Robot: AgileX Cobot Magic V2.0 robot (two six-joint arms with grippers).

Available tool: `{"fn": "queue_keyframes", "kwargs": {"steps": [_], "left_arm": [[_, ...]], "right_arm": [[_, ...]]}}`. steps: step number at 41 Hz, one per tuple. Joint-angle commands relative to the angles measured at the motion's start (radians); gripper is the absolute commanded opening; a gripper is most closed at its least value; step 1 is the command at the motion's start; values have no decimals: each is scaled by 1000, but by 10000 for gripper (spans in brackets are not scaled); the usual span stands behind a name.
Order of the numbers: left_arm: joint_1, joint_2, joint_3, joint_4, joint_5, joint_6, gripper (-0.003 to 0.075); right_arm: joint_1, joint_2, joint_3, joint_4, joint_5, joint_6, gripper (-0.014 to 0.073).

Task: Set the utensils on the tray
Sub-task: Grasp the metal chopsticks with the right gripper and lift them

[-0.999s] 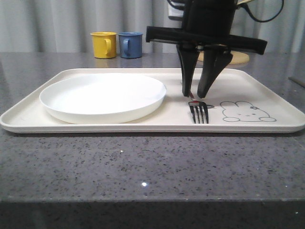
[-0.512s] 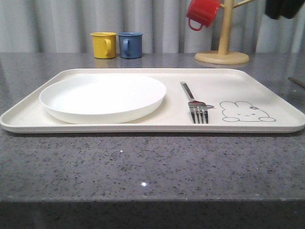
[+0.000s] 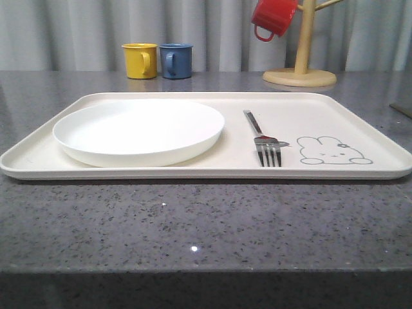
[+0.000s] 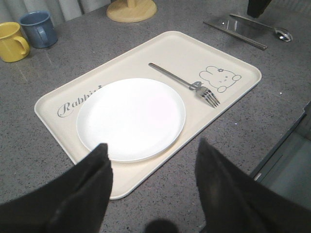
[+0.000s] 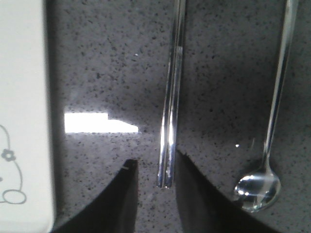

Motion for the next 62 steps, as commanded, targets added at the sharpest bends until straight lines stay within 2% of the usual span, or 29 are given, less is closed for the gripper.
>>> {"fn": "queue_keyframes", "kwargs": {"steps": [1,15,38,41,49,62], "left_arm": [[-5,5,-25,-7,-79,-10,368],[-5,5,-25,-7,-79,-10,368],[-5,5,-25,-7,-79,-10,368],[-5,5,-25,-7,-79,-10,368],[-5,5,-25,-7,-79,-10,368],[-5,5,-25,-7,-79,-10,368]], "right_arm": [[-10,8,-21,7,73,-21,236],[-10,125,-21,-36,77,-22,236],[-10,149,-24,-28,70,-22,236],[-10,149,-29,-28,78,-22,213],[-8,143,-36,-28,90,-22,53],[14,84,-37,18,90,-22,45]]}}
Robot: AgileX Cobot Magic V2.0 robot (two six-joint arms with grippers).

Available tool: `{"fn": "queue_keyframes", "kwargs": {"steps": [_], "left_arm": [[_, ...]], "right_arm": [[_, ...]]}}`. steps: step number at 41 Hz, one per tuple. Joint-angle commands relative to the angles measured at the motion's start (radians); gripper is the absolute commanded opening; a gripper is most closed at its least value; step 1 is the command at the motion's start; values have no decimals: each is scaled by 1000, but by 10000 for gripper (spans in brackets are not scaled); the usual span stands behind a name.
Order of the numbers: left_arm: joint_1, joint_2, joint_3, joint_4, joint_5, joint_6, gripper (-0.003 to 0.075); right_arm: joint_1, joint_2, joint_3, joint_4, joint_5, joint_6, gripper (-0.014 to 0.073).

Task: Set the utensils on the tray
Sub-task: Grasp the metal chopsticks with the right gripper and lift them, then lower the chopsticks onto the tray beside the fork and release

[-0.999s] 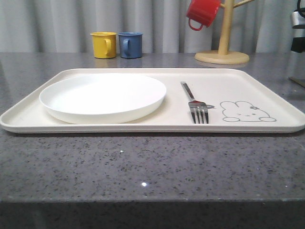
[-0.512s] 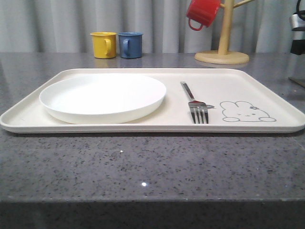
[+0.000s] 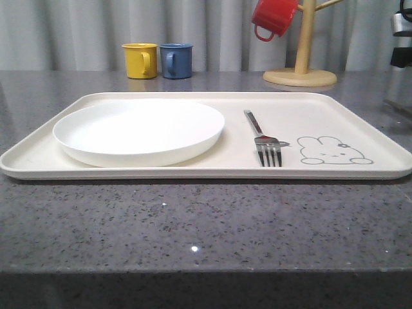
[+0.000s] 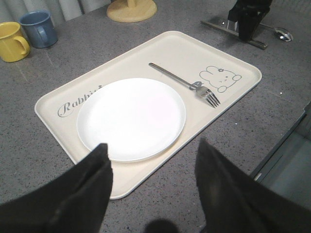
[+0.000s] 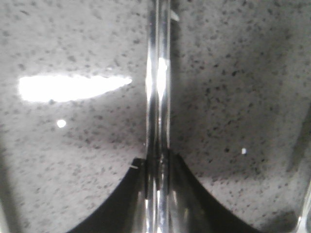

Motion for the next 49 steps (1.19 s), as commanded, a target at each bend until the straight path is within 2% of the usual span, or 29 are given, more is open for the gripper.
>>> {"fn": "queue_keyframes", "kwargs": {"steps": [1,12,20,28,37,49], "left_arm": [[-5,5,-25,-7,-79,-10,368],[-5,5,-25,-7,-79,-10,368],[-5,5,-25,-7,-79,-10,368],[-5,5,-25,-7,-79,-10,368],[-5,5,-25,-7,-79,-10,368],[-5,5,-25,-7,-79,-10,368]], "right_arm": [[22,-87,-30,24,110,-12,45],[227,-137,-30,147,109,-10,45],[369,-136,-30,164,64,81,45],[375,-136,-30,155,30,232,46],[375,-120,-30,161,1,334,46],[375,-47,-31,230,-1,341,46]]}}
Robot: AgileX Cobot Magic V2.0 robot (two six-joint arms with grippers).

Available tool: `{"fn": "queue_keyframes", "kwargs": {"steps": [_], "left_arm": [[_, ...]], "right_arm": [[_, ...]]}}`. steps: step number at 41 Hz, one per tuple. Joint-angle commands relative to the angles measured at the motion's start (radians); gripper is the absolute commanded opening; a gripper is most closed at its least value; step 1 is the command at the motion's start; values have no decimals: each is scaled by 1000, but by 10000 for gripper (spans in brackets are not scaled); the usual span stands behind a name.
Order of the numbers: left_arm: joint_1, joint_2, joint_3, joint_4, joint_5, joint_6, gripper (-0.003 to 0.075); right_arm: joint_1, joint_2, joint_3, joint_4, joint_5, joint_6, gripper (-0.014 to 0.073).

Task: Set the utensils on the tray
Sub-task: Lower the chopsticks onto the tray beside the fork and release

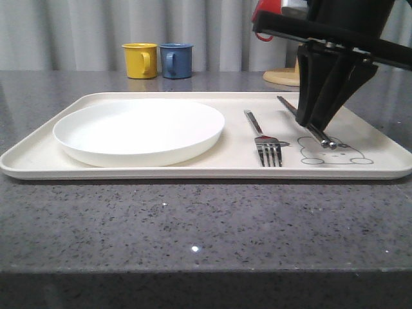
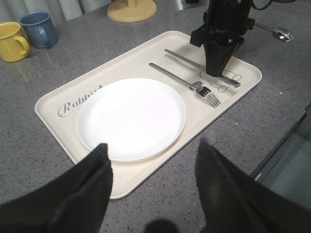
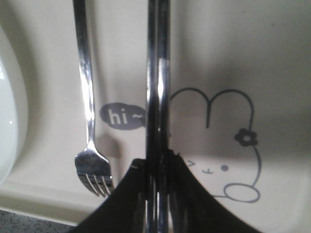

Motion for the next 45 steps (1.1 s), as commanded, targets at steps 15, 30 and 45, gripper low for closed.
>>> {"fn": "queue_keyframes", "kwargs": {"steps": [15,30,45], "left_arm": [[-5,5,-25,-7,-79,-10,368],[-5,5,-25,-7,-79,-10,368],[-5,5,-25,-7,-79,-10,368]], "right_arm": [[-2,-9,-31,22,4,-13,241],[-4,-127,-31,-95,30,-208,256],[-222,-270,-21,-277,111,-287,256]]}}
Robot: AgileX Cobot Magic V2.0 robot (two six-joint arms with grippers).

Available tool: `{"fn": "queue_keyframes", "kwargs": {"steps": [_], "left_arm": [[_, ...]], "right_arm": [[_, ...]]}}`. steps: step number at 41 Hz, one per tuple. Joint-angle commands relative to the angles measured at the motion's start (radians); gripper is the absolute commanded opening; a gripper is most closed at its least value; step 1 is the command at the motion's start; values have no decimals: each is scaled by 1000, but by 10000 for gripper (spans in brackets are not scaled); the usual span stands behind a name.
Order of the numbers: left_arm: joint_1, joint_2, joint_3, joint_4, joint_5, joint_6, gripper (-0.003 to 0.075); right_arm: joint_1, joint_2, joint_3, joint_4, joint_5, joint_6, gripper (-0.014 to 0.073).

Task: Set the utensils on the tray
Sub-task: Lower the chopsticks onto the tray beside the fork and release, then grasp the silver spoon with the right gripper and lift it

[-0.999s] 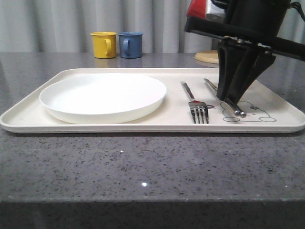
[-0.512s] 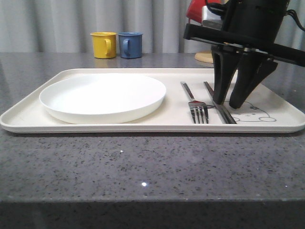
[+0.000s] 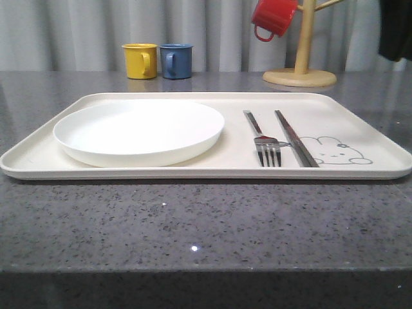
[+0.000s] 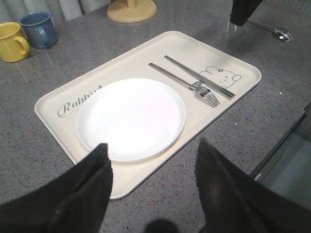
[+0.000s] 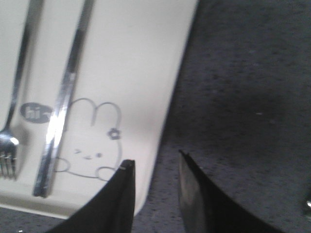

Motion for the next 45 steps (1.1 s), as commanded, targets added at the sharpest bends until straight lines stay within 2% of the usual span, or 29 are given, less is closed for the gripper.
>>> {"fn": "queue_keyframes", "kwargs": {"steps": [1,11,16,32,45], "left_arm": [[-5,5,-25,-7,-79,-10,368],[-5,5,-25,-7,-79,-10,368],[-5,5,-25,-7,-79,-10,368],[-5,5,-25,-7,-79,-10,368],[-5,5,-25,-7,-79,-10,368]], "right_arm": [[-98,-48,-17,-19,103,-57,256],[-361,-22,44,-15,92,-167,256],[-432,8,56,23,44,-167,256],[-442,128,52,1,-35,-168,256],[-442,148,52,-7,-134,-168,256]]}}
